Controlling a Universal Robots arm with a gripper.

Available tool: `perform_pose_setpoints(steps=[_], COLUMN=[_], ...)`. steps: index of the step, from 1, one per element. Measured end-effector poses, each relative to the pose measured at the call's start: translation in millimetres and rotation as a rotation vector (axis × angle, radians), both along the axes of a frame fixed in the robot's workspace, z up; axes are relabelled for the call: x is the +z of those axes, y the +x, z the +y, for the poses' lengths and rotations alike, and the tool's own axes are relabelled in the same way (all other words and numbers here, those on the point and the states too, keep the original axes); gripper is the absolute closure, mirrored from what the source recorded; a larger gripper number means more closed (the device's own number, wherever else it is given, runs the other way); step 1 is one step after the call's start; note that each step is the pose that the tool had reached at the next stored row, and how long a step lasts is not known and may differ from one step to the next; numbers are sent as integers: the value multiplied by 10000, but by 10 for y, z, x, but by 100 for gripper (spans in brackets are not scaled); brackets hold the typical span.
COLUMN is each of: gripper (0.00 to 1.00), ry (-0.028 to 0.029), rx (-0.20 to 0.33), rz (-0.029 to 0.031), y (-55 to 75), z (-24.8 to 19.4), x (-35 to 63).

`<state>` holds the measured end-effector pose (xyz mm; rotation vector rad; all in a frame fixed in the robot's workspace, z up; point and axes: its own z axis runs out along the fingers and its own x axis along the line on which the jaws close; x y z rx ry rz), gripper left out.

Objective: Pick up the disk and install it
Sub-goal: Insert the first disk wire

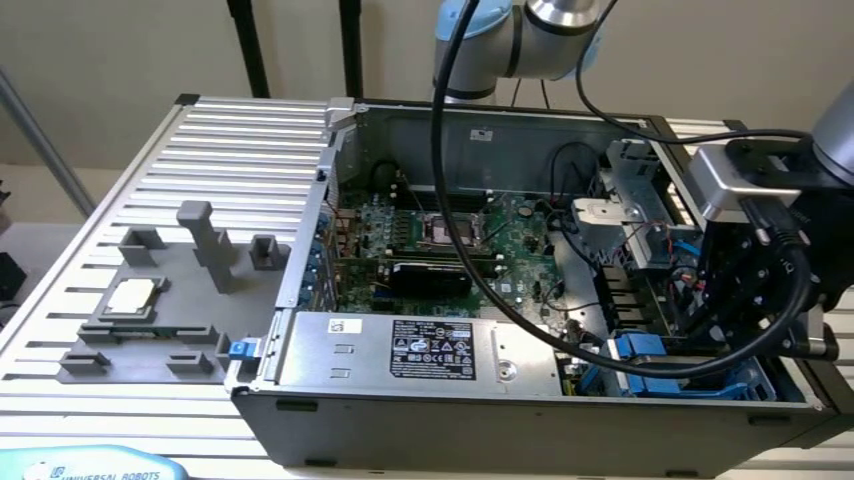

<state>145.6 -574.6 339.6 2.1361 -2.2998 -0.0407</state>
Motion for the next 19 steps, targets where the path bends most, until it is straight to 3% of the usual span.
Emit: perform_pose_setpoints(steps=[19], gripper=[84], ry=[-21], rx=[-1], rz=[1], y=[33], z=[32], x=[-71])
